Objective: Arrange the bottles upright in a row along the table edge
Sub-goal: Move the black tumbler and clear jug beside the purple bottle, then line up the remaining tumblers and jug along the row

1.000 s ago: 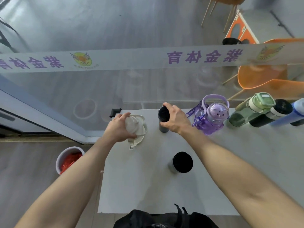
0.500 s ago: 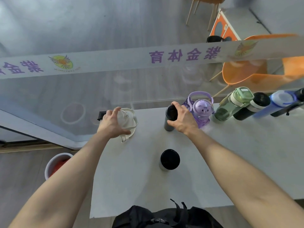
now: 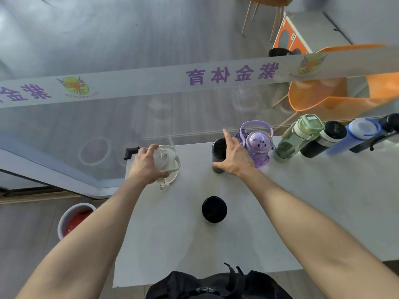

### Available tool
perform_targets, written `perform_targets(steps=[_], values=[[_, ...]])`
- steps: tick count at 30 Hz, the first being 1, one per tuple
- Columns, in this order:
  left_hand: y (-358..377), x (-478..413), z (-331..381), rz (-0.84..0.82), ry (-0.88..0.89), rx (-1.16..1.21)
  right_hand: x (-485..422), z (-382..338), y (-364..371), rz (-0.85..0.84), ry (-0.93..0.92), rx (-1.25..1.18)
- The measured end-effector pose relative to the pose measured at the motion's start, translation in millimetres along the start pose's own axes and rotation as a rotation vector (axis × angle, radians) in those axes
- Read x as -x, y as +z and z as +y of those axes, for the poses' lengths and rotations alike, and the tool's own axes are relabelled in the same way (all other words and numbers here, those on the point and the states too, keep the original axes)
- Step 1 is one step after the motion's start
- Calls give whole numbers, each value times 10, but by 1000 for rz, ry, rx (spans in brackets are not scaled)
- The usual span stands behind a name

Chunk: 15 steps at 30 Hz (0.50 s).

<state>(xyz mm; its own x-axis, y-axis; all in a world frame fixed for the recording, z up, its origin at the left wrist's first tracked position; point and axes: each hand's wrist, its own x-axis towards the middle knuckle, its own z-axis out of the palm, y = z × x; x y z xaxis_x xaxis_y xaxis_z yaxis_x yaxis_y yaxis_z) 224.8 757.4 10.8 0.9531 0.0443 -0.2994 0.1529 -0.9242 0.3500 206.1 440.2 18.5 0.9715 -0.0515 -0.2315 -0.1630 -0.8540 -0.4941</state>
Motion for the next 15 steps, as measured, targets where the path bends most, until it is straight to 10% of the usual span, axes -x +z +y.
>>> perform_targets(steps=[15], values=[[177, -140, 664, -47, 146, -46, 393, 198, -28, 147, -8, -55]])
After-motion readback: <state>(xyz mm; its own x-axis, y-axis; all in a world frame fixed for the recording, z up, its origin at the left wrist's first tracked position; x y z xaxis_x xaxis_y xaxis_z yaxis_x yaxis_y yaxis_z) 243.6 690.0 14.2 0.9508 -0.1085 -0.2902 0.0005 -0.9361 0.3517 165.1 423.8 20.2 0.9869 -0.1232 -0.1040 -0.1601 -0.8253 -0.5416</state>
